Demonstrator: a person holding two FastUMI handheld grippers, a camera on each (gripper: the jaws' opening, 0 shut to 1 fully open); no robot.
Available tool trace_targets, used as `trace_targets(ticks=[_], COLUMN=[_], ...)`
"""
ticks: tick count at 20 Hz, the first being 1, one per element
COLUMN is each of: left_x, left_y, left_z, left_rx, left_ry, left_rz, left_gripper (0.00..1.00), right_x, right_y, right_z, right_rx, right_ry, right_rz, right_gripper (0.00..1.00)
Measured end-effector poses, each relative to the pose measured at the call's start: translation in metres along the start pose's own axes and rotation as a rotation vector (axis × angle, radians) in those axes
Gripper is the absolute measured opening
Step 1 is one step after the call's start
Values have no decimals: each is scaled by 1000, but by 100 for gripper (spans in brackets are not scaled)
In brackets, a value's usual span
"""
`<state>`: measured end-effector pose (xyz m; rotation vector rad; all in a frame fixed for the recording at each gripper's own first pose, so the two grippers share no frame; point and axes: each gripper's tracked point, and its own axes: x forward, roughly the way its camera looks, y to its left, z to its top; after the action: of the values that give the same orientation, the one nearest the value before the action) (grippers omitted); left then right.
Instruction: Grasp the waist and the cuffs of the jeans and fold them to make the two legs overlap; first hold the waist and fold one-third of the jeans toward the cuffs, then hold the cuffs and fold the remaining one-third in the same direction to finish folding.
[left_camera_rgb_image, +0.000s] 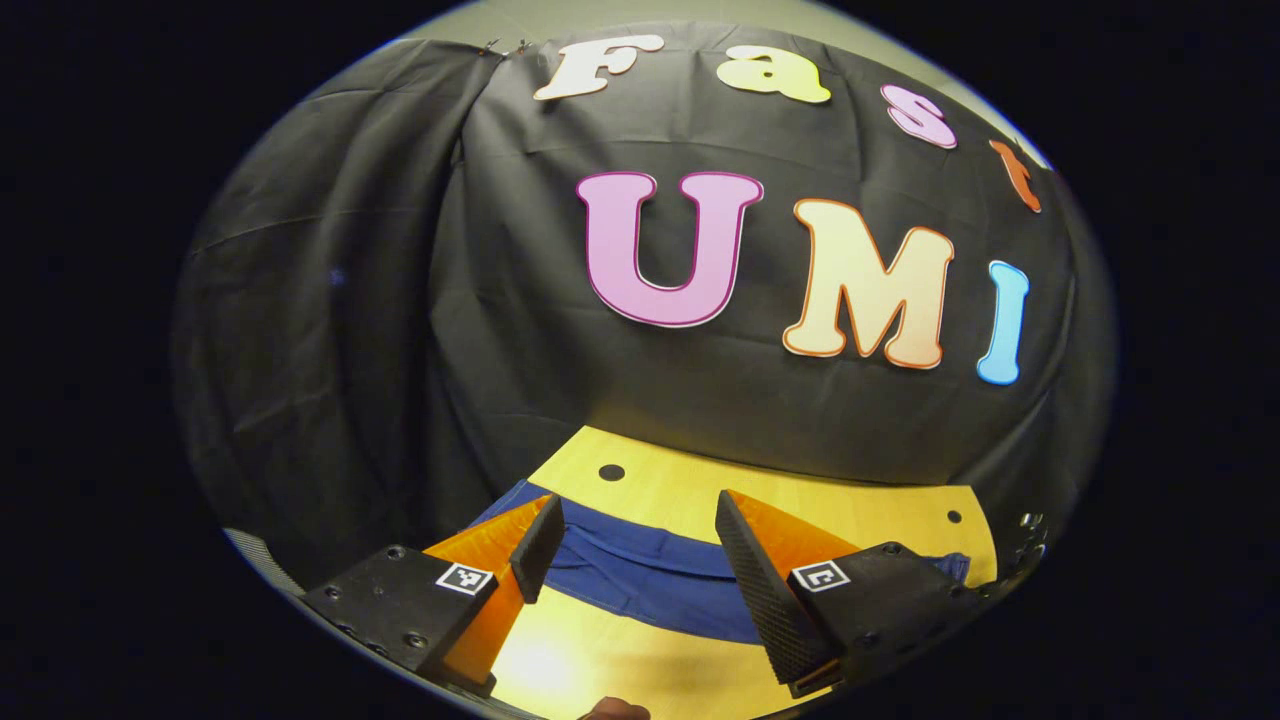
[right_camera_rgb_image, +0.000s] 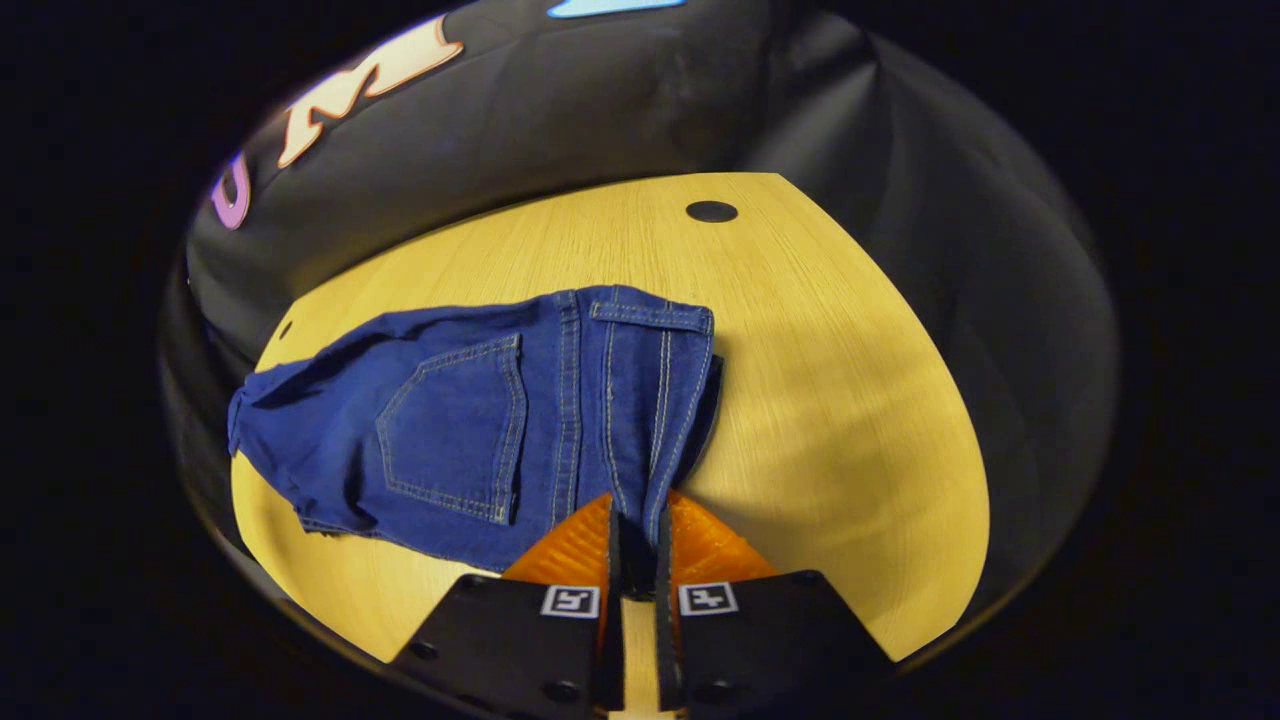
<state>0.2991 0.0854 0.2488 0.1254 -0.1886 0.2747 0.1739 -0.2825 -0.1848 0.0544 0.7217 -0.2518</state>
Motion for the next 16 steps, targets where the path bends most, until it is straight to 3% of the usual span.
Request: trace_targets(ticks=[2,10,13,16], left_x=[7,42,52,63], left_y=[-2,27,45,68], left_z=[-8,-35,-47,-69], left_rx=[1,-20,-39,-34], left_ry=[14,60,84,148], left_rz=[-25,-136,-178,-209], left_gripper=[93,93,93,93], right_x=[-1,-31,-66,-108], right_y=[2,14,42,86], right_z=[0,25,45,73], right_rx=[-12,73,48,41], right_ry=[-16,-82,-160,-253], right_rz=[-36,-146,-212,-232], right_gripper=[3,3,2,3])
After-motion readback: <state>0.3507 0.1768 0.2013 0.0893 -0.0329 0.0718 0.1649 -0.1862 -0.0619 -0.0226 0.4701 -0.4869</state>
